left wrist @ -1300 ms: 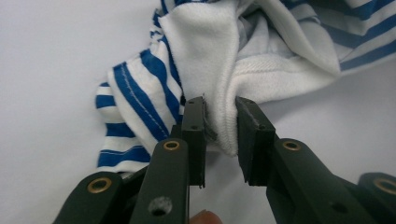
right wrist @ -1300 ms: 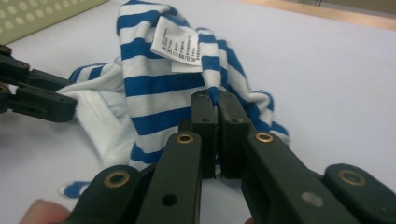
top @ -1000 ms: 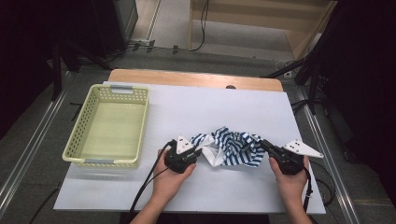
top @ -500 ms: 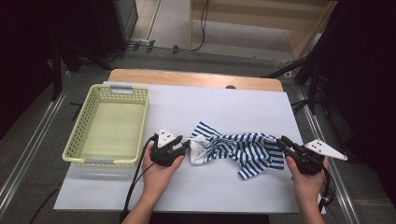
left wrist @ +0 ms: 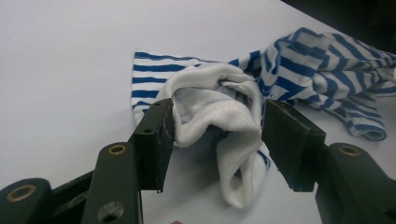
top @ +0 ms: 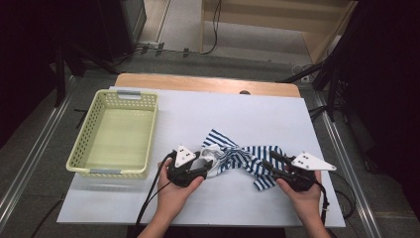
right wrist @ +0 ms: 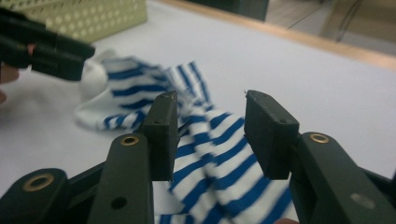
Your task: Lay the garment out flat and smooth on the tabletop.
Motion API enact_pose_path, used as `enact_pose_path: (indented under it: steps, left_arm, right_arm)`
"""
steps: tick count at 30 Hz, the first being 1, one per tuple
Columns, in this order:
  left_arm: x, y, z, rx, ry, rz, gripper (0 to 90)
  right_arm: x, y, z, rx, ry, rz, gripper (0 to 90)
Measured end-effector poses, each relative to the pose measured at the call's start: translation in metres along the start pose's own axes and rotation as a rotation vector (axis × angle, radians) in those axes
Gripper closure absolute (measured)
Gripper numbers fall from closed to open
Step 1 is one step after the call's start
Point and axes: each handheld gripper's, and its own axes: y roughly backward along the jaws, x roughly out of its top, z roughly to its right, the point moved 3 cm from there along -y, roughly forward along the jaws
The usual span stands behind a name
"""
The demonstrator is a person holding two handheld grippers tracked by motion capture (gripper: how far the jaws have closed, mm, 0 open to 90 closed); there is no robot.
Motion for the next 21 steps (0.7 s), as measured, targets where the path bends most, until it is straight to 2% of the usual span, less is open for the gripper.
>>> enact_pose_path:
  steps: [4,5,7,10,11,13,15,17,19,21]
  left_arm:
    - [-0.002,0.000,0.008,-0.018,-0.017,-0.012,44.9]
    - [-0.004,-0.002,0.011,-0.022,-0.027,-0.025,44.8]
    - [-0.010,-0.010,0.013,-0.023,-0.051,-0.089,44.8]
    - [-0.019,-0.021,0.013,-0.027,-0.042,-0.167,44.7]
    - [-0.020,-0.023,0.014,-0.027,-0.041,-0.182,44.7]
    - [-0.019,-0.024,0.016,-0.017,-0.065,-0.188,44.7]
    - [-0.020,-0.025,0.016,-0.006,-0.076,-0.200,44.9]
    - [-0.021,-0.026,0.017,0.006,-0.084,-0.213,47.7]
    - [-0.021,-0.027,0.017,0.018,-0.093,-0.216,51.9]
    - [-0.021,-0.027,0.016,0.010,-0.090,-0.219,57.4]
  right_arm:
    - [-0.011,-0.020,-0.016,0.045,0.047,-0.084,50.8]
    - [-0.014,-0.025,-0.019,0.048,0.068,-0.106,50.8]
    - [-0.020,-0.033,-0.024,0.044,0.092,-0.146,53.5]
    - [-0.028,-0.042,-0.025,0.015,0.089,-0.194,53.6]
    - [-0.030,-0.044,-0.025,0.006,0.092,-0.216,53.7]
    - [-0.032,-0.047,-0.025,-0.030,0.107,-0.237,55.1]
    - [-0.033,-0.048,-0.025,-0.069,0.116,-0.257,61.8]
    - [-0.033,-0.049,-0.024,-0.086,0.104,-0.258,69.4]
    - [-0.033,-0.050,-0.024,-0.084,0.107,-0.261,76.6]
    - [-0.033,-0.049,-0.025,-0.074,0.112,-0.267,80.5]
